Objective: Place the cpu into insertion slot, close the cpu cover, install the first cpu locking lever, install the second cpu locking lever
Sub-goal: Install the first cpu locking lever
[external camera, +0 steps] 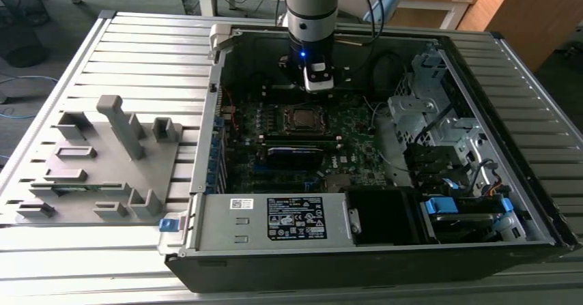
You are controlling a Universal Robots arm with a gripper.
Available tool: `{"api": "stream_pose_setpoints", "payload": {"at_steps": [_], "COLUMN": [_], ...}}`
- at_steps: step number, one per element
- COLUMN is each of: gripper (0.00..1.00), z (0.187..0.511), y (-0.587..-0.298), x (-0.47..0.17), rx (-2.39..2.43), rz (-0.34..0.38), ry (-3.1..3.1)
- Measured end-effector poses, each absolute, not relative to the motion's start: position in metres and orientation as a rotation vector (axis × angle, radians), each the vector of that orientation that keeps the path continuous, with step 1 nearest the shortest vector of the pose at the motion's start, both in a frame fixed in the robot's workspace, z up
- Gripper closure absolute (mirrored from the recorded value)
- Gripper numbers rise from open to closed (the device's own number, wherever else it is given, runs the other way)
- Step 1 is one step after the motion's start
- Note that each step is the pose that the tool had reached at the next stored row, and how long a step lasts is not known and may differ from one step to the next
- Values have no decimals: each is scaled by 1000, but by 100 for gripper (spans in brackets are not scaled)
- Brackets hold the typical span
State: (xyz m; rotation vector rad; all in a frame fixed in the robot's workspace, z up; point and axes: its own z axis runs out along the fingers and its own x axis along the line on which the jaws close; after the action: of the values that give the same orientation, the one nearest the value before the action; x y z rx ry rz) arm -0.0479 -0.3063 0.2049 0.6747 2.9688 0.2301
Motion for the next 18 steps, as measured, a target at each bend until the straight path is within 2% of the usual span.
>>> {"api": "stream_pose_setpoints", "payload": {"at_steps": [13, 18], "gripper": [90, 90], "z": [205, 214], "y": [-306, -306], "x": [-45, -45], "rx": [678, 678], "rz": [227, 227], "ry": [2968, 2968]}}
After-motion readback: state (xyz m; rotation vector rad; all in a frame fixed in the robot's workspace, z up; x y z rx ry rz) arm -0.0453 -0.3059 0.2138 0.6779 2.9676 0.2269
